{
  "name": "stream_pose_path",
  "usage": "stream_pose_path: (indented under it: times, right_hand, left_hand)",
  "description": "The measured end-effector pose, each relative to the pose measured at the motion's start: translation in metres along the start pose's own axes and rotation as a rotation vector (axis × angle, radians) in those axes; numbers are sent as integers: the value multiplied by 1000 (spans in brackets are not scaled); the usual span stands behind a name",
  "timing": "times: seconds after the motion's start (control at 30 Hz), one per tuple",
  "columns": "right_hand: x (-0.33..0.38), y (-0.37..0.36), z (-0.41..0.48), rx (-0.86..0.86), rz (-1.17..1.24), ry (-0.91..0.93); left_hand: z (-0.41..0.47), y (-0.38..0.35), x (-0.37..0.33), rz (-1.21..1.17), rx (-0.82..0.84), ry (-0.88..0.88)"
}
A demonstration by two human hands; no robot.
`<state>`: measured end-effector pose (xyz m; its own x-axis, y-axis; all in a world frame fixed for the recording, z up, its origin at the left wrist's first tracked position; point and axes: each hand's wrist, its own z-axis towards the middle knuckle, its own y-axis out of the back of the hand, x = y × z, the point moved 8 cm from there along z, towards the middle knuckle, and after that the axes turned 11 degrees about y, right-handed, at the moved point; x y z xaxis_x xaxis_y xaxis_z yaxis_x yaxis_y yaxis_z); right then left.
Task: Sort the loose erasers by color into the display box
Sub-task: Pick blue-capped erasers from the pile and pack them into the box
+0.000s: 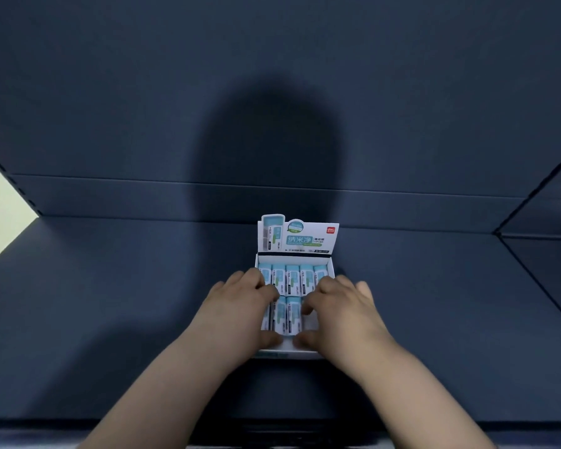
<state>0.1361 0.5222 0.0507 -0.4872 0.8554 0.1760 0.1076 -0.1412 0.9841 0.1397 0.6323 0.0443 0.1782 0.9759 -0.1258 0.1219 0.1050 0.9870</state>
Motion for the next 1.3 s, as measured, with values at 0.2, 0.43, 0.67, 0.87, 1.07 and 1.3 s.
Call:
stream_pose_path:
  times: [0.2, 0.43, 0.67, 0.87, 1.07, 1.3]
  right_hand:
    - [-1, -1, -1, -30, 29, -7]
    - [0, 2, -3, -55, 32, -4]
    - [-15, 23, -14, -200, 106, -25]
    - [-55, 50, -42, -394, 119, -140]
    - [-92, 59, -75, -394, 136, -128]
    - [-166, 73, -135, -278, 28, -91]
  left_hand:
    - [-1, 1, 0, 14, -19, -2]
    - [-1, 2, -1, 27, -41, -7]
    - [-5, 23, 6, -25, -108, 5]
    - [-11, 57, 2, -72, -341, 17]
    - [-7, 51, -69, -10, -450, -107]
    - [4, 38, -187, 79, -462, -127]
